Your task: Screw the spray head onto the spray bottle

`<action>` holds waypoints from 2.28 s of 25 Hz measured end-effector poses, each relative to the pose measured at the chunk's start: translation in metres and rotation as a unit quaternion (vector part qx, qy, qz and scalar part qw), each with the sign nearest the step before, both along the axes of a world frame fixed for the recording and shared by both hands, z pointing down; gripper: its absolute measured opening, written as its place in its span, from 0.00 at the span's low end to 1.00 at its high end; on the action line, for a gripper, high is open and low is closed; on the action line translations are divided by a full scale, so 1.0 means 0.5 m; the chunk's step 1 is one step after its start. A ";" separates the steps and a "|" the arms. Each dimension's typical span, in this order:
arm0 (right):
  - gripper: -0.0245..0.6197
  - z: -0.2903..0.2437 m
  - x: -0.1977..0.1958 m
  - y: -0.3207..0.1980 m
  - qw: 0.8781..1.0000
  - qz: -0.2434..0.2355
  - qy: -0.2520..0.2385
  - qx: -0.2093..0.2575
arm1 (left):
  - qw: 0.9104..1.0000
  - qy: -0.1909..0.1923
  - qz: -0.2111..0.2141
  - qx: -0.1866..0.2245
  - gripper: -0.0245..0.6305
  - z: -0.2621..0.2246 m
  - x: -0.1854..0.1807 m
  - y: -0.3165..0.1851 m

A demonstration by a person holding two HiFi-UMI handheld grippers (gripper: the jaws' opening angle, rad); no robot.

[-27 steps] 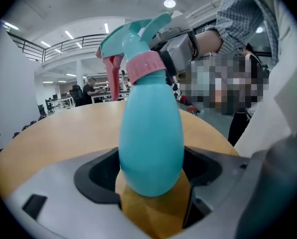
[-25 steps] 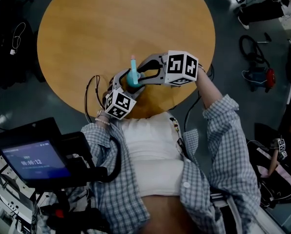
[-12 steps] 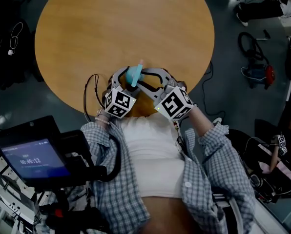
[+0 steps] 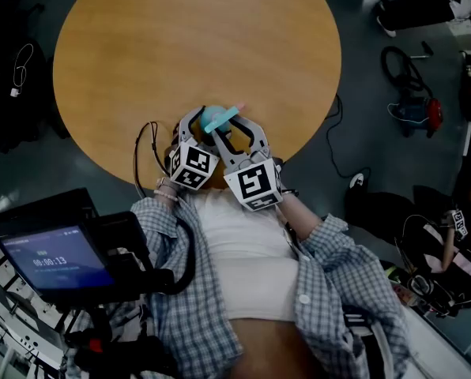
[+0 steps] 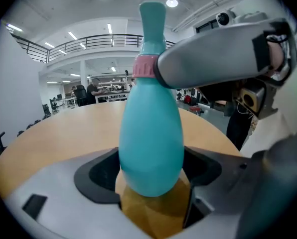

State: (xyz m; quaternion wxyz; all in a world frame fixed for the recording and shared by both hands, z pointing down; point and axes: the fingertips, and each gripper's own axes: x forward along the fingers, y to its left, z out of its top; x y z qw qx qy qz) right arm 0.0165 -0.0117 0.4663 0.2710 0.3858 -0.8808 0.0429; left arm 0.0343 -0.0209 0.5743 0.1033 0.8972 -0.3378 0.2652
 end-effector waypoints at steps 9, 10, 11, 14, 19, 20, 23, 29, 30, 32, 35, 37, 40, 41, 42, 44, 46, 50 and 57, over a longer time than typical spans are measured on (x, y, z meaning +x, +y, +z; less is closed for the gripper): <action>0.29 -0.026 0.041 0.021 0.985 -0.169 0.013 -0.035 | 1.000 -0.001 0.004 0.000 0.63 0.001 0.006 -0.002; 0.30 -0.038 0.053 0.016 0.983 -0.181 0.018 -0.029 | 1.000 -0.001 0.004 0.000 0.63 0.000 0.007 -0.002; 0.30 -0.052 0.064 0.008 0.981 -0.191 0.018 -0.023 | 1.000 -0.001 0.005 0.000 0.63 0.000 0.008 -0.002; 0.34 -0.080 0.078 -0.013 0.968 -0.250 0.021 -0.022 | 1.000 0.001 0.005 0.000 0.63 -0.002 0.007 -0.003; 0.35 -0.080 0.062 -0.025 0.915 -0.387 0.109 -0.014 | 1.000 -0.001 0.017 0.001 0.63 -0.002 0.006 0.002; 0.35 -0.077 0.055 -0.028 0.902 -0.410 0.133 -0.007 | 1.000 -0.001 0.018 0.001 0.63 -0.002 0.005 0.002; 0.35 -0.058 0.029 -0.013 0.863 -0.476 0.169 -0.011 | 1.000 -0.001 0.017 -0.001 0.63 0.001 0.002 0.008; 0.35 -0.008 0.006 0.025 0.794 -0.566 0.223 0.004 | 0.999 -0.004 0.039 0.001 0.63 0.002 0.004 0.011; 0.35 -0.006 0.000 0.027 0.783 -0.576 0.233 0.016 | 0.999 -0.004 0.041 0.002 0.63 0.001 0.003 0.011; 0.35 0.002 -0.010 0.032 0.762 -0.595 0.253 0.043 | 0.999 -0.003 0.041 0.003 0.63 0.000 0.002 0.010; 0.25 0.011 -0.020 0.034 0.746 -0.608 0.265 0.057 | 0.999 0.000 0.038 0.002 0.63 -0.002 0.002 0.010; 0.24 0.008 -0.021 0.033 0.754 -0.602 0.259 0.034 | 0.999 0.000 0.036 0.002 0.63 -0.002 0.002 0.010; 0.23 0.004 -0.021 0.028 0.787 -0.567 0.243 0.000 | 0.999 -0.001 0.032 0.002 0.63 -0.002 0.004 0.009; 0.23 0.003 -0.022 0.026 0.803 -0.547 0.237 -0.009 | 1.000 -0.001 0.030 0.002 0.63 -0.003 0.005 0.008; 0.23 0.001 -0.023 0.024 0.819 -0.524 0.232 -0.017 | 1.000 0.000 0.026 0.002 0.63 -0.003 0.005 0.007; 0.23 -0.001 -0.025 0.019 0.854 -0.469 0.223 -0.028 | 1.000 0.001 0.018 0.002 0.63 -0.004 0.005 0.007; 0.23 -0.003 -0.026 0.013 0.894 -0.395 0.207 -0.047 | 1.000 0.003 0.012 0.002 0.63 -0.006 0.006 0.006; 0.23 -0.009 -0.022 -0.005 0.962 -0.205 0.141 -0.114 | 1.000 0.007 0.003 0.002 0.63 -0.009 0.008 0.002; 0.23 -0.009 0.009 -0.024 0.983 0.050 0.052 -0.169 | 1.000 -0.005 -0.006 0.014 0.63 -0.016 0.018 -0.008</action>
